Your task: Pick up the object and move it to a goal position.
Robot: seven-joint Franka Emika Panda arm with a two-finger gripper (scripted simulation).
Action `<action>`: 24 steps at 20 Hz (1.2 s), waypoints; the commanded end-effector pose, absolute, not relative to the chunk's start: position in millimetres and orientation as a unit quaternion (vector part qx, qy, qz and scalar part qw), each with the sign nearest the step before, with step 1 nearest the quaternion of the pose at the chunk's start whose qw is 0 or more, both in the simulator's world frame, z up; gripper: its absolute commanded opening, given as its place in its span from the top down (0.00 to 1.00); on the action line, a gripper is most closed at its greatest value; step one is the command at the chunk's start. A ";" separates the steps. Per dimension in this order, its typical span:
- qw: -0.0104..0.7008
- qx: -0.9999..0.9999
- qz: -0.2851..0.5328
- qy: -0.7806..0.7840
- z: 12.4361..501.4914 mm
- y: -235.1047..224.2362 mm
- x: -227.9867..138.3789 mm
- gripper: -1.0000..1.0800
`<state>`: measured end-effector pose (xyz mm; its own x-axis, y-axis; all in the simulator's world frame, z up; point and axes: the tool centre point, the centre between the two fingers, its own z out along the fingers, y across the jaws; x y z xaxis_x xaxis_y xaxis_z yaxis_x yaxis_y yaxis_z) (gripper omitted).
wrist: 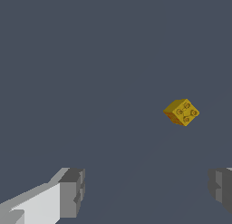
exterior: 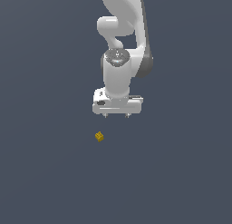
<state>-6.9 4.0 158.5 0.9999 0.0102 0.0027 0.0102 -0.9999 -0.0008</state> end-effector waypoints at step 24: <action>0.007 -0.999 -0.008 -0.044 164.3 -2.4 2.2 0.04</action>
<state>1.0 0.2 166.9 0.9974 0.0704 0.0166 0.0707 -0.9974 -0.0142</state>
